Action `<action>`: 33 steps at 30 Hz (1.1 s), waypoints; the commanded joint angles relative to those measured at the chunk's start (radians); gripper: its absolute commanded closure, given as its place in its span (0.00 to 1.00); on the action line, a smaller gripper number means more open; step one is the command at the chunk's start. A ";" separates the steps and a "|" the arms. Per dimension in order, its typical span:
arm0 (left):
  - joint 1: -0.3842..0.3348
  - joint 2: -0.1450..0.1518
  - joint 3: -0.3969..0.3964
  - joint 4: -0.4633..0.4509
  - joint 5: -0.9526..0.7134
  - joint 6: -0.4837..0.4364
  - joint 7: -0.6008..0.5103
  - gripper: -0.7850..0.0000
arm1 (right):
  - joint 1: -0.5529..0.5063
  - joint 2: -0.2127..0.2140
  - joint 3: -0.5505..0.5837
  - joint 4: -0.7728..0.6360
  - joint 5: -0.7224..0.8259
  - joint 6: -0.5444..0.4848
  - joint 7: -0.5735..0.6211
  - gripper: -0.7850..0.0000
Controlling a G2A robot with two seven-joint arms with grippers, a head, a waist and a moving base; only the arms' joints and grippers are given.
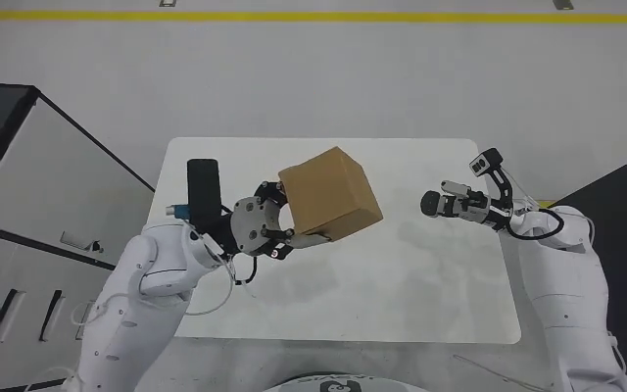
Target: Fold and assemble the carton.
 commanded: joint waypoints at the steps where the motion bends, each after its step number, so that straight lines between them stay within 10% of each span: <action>1: 0.000 0.000 0.000 0.000 0.000 0.000 0.000 1.00 | 0.000 0.000 0.000 0.000 0.000 0.000 0.000 0.00; 12: -0.041 0.019 -0.004 0.122 0.046 -0.185 -0.140 1.00 | 0.000 0.000 0.000 0.000 0.000 0.000 0.000 0.00; 33: -0.140 0.035 0.107 0.197 0.118 -0.185 -0.153 1.00 | 0.000 0.000 0.000 0.000 0.000 0.000 0.000 0.00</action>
